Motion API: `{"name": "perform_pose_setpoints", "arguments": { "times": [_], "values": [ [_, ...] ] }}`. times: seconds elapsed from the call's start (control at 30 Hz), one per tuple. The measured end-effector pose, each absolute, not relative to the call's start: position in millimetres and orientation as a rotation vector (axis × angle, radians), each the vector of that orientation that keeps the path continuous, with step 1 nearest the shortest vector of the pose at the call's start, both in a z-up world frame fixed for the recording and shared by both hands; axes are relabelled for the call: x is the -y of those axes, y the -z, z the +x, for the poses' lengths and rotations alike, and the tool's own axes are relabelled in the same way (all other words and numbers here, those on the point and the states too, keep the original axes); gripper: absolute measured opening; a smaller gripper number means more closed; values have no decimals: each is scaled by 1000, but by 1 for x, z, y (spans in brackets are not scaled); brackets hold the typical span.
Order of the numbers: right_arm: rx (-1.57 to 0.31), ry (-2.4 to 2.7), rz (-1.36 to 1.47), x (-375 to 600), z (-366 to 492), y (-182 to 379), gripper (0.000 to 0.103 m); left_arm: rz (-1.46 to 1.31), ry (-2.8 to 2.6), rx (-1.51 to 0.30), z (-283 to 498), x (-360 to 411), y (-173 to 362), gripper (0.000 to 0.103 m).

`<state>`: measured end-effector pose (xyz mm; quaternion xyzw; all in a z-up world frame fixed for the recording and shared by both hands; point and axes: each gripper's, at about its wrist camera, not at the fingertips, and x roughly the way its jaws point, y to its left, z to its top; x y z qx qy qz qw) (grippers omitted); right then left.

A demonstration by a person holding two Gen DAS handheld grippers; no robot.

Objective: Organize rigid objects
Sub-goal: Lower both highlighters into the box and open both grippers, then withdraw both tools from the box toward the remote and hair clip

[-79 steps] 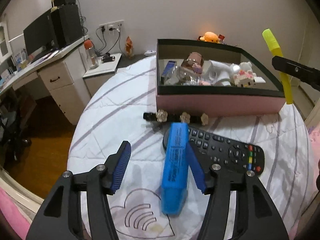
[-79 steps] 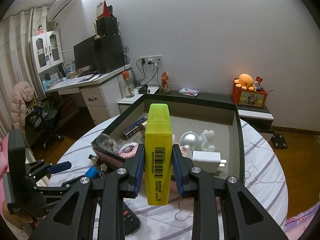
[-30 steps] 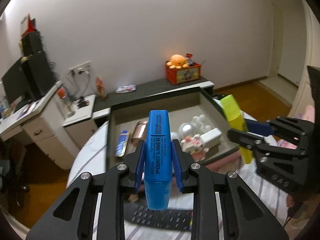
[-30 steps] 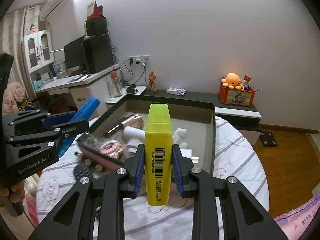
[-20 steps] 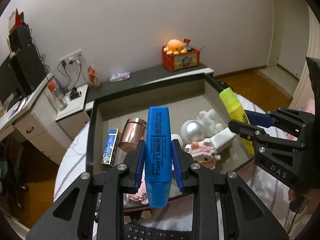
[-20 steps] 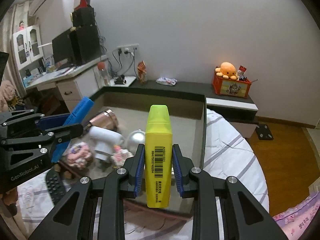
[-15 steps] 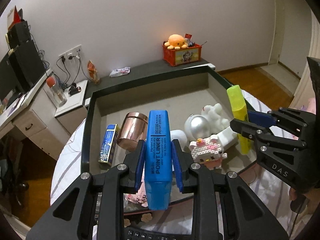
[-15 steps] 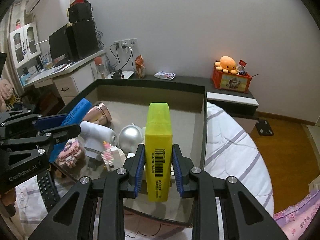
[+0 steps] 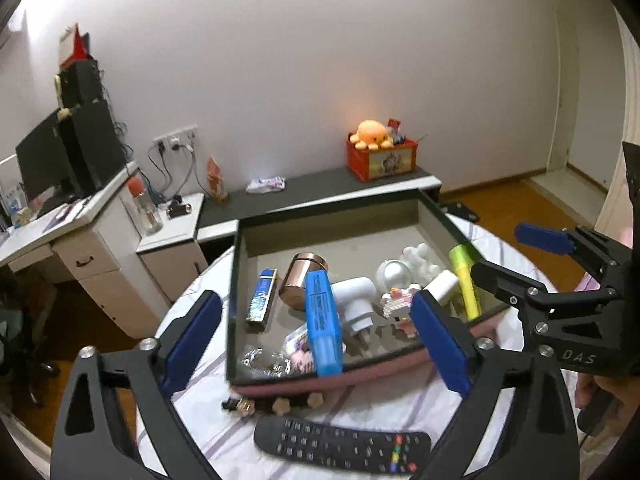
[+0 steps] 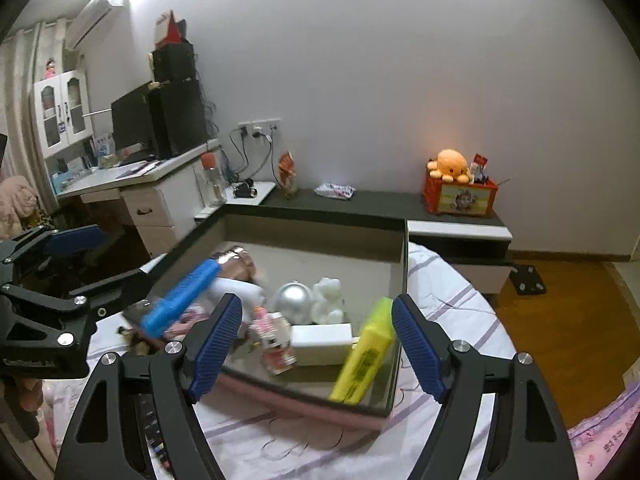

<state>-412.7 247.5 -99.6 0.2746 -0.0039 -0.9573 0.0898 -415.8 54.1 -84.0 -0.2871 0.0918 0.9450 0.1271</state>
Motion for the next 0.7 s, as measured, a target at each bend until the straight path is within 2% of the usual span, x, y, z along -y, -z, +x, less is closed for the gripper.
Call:
{"name": "perform_pose_setpoints", "arguments": {
  "times": [0.3, 0.7],
  "values": [
    [42, 2887, 715, -243, -354, 72, 83, -775, -2899, -269, -353, -20, 68, 103],
    [8, 2885, 685, -219, -300, 62, 84, -749, -2897, -197, -289, 15, 66, 103]
  ]
}}
